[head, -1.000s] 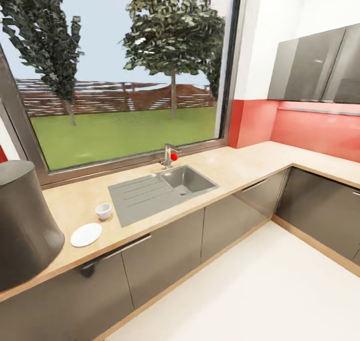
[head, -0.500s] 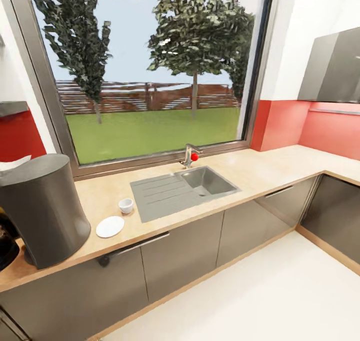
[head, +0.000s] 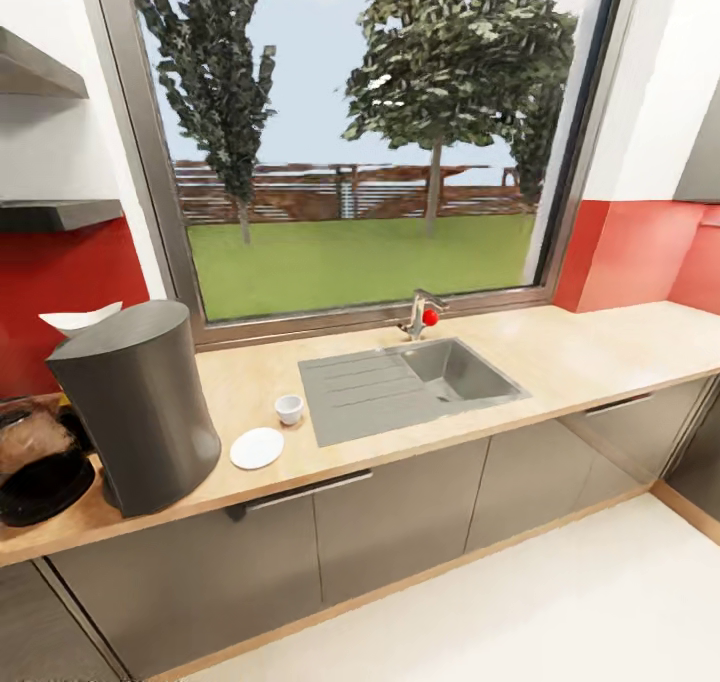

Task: Set up a coffee station on the kitchen countertop: keep the coffee maker on the countertop, move the bottle of coffee from the kitchen shelf to the counter next to the coffee maker, place a paper coffee filter on top of the coffee maker, put the saucer next to the coffee maker with the coffee cup on the saucer, and place the electric kettle next to the coffee maker.

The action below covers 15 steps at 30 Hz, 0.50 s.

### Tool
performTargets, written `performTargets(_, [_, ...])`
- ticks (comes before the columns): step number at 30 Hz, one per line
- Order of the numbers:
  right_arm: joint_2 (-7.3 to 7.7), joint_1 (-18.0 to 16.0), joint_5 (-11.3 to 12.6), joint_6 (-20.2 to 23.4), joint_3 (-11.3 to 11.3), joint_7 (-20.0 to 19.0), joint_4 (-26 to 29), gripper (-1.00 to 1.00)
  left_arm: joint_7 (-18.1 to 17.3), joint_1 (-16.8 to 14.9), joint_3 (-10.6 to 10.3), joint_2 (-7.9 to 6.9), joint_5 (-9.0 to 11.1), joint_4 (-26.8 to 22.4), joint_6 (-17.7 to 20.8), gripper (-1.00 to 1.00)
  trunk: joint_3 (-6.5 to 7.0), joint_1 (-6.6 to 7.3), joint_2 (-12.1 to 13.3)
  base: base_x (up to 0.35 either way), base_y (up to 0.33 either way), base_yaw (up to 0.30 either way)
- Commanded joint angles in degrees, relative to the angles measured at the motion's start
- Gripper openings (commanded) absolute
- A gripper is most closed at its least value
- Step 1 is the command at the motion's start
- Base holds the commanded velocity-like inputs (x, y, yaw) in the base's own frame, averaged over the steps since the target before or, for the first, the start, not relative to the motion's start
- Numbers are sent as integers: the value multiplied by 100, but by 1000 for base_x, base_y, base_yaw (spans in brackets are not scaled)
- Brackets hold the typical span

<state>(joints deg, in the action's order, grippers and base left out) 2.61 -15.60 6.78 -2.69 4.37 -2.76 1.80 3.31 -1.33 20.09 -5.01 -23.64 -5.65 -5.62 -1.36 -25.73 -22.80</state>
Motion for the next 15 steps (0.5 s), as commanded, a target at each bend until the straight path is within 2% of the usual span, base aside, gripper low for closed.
performTargets(1, [3,-4,60,-21,46,-22,-5,100,21,-8,39,0,-58,11,-27,100,-15,-5,-12,196,-183,277])
performTargets(15, [3,-4,60,-21,45,-22,-6,100,21,-8,46,1,-55,11,-27,100,-49,-5,-12,199,-244,277])
